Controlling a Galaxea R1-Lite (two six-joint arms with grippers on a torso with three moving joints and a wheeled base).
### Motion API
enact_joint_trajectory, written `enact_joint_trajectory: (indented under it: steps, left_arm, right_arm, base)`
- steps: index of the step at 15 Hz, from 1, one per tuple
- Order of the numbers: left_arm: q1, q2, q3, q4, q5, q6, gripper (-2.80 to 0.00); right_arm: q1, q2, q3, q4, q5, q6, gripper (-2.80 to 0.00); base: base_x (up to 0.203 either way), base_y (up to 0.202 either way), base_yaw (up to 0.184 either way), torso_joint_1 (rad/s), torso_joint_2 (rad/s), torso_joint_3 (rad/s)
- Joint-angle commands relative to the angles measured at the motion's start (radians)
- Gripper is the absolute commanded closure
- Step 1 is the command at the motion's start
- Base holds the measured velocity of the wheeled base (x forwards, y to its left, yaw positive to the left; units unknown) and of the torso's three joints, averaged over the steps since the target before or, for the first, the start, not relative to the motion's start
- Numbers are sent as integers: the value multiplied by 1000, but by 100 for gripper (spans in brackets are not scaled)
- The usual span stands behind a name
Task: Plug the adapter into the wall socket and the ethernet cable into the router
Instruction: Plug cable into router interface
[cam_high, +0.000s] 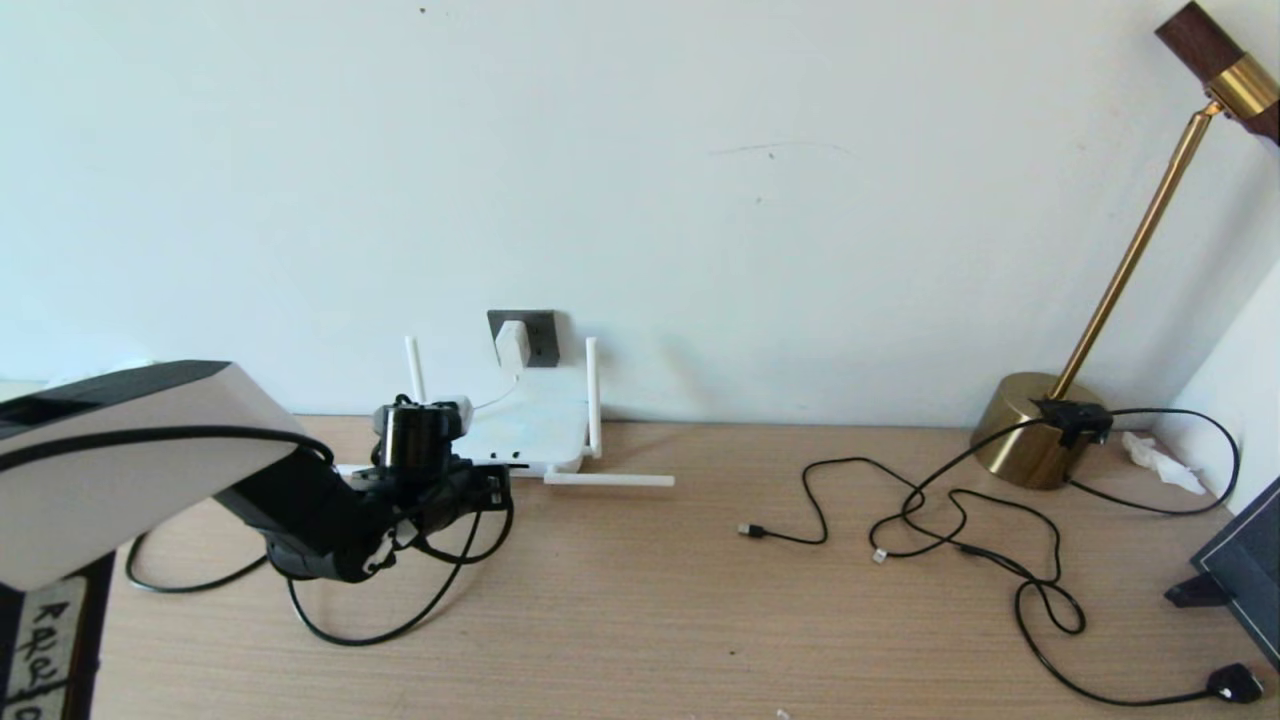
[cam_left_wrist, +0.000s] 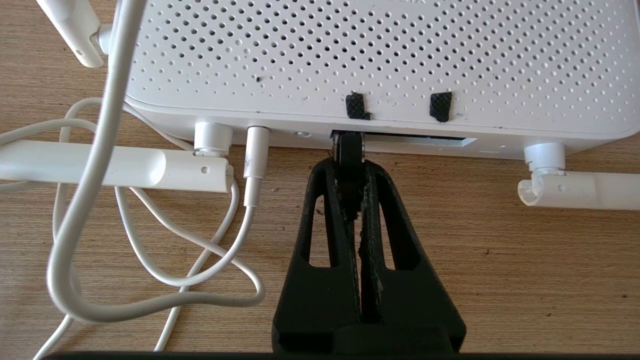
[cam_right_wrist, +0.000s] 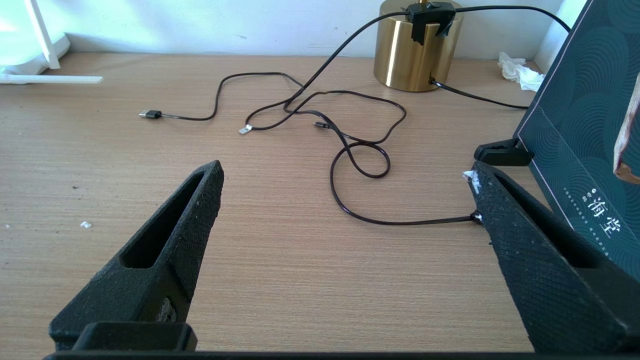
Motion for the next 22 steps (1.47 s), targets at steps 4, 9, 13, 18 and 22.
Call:
enact_joint_trajectory:
  steps: [4,9,13,18,22]
  left_arm:
    - [2,5,-15,19,1,0,0]
    - [2,6,-43,49,1,-7,0]
    - [-1,3,-52,63,1,-7,0]
    - [-6,-2,-53,65,2,-7,0]
    - [-6,-7,-55,71,4,-6,0]
  right_arm:
    - [0,2,0,-1,0,0,-280]
    - [0,0,0,-1,0,0,-280]
    - [0,2,0,-1,0,0,-280]
    - [0,2,0,-1,0,0,-280]
    - [0,2,0,-1,0,2,-280]
  base:
    - [0,0,0,0,0,0]
    - [0,0,0,0,0,0]
    - [0,0,0,0,0,0]
    - [0,0,0,0,0,0]
    - [0,0,0,0,0,0]
